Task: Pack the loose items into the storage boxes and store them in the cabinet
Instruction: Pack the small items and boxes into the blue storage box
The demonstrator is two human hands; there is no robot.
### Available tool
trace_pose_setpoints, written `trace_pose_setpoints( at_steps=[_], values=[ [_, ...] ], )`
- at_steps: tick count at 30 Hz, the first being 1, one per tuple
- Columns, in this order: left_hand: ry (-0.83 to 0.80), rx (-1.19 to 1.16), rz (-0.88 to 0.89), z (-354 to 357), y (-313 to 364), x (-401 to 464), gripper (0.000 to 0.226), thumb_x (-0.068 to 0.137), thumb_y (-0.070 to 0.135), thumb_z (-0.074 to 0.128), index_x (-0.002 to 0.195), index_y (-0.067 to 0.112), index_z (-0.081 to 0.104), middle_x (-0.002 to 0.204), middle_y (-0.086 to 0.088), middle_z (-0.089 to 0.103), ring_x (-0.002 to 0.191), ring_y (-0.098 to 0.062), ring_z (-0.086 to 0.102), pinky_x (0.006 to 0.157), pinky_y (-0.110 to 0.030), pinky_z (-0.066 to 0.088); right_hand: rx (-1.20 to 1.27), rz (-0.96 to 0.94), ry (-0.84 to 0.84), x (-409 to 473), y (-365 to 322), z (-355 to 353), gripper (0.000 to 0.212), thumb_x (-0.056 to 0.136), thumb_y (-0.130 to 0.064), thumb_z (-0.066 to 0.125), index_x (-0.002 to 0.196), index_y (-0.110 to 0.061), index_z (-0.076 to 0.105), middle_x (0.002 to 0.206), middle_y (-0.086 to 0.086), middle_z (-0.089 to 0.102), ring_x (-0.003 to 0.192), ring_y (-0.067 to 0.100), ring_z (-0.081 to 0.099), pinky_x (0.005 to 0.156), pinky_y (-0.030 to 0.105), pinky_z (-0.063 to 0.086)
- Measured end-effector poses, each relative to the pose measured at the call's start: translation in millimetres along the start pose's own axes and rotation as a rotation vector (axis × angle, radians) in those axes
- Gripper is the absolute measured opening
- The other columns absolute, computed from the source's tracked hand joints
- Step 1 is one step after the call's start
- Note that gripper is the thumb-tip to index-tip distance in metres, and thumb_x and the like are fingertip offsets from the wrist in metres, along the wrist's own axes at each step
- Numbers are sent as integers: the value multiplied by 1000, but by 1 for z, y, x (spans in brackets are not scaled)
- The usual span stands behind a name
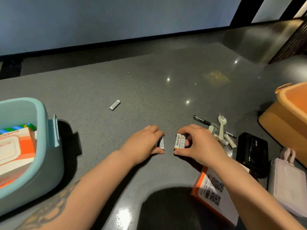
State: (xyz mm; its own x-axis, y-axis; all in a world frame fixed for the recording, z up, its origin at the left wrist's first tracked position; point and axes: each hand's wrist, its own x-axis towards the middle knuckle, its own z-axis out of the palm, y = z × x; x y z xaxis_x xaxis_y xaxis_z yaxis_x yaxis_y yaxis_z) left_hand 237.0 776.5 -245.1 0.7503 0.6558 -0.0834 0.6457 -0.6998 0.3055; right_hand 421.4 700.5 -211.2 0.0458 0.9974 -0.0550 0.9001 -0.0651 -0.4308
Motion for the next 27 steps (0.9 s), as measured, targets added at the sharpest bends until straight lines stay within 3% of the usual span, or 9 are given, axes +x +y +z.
trace_pose_setpoints(
  at_steps=[7, 14, 18, 23, 27],
  values=[
    [-8, -22, -138, -8, -15, -49, 53, 84, 45, 62, 125, 16, 48, 118, -4, 48, 111, -23, 48, 86, -37, 45, 56, -71, 22, -6, -34, 7, 55, 61, -39, 85, 110, -29, 62, 95, -14, 54, 77, 3, 57, 62, 10, 38],
    [-19, -139, -169, -15, -29, -104, 59, 79, 35, 71, 131, 21, 48, 121, -3, 49, 113, -19, 45, 95, -31, 38, 122, -157, -18, -13, -78, 36, 51, 59, -33, 86, 105, -26, 66, 93, -12, 56, 82, 6, 57, 70, 19, 42],
    [-41, -129, -146, -15, -33, -120, 58, 79, 37, 71, 130, 21, 49, 118, -2, 49, 110, -18, 45, 92, -32, 39, 129, -175, -30, -20, -89, 44, 52, 57, -34, 86, 104, -26, 66, 93, -11, 57, 81, 7, 58, 72, 21, 45],
    [60, -130, -167, -13, -30, -134, 54, 81, 42, 67, 127, 19, 50, 115, -2, 50, 108, -19, 49, 87, -31, 41, 105, -193, -26, -26, -98, 43, 51, 57, -33, 86, 103, -27, 67, 90, -13, 56, 75, 3, 57, 64, 9, 37],
    [205, -145, -156, -40, -17, -152, 56, 80, 46, 66, 127, 21, 49, 116, 2, 51, 107, -15, 50, 87, -31, 42, 88, -229, 30, -23, -112, 21, 50, 57, -36, 86, 103, -30, 66, 88, -17, 56, 75, 0, 57, 65, 13, 39]
  ],
)
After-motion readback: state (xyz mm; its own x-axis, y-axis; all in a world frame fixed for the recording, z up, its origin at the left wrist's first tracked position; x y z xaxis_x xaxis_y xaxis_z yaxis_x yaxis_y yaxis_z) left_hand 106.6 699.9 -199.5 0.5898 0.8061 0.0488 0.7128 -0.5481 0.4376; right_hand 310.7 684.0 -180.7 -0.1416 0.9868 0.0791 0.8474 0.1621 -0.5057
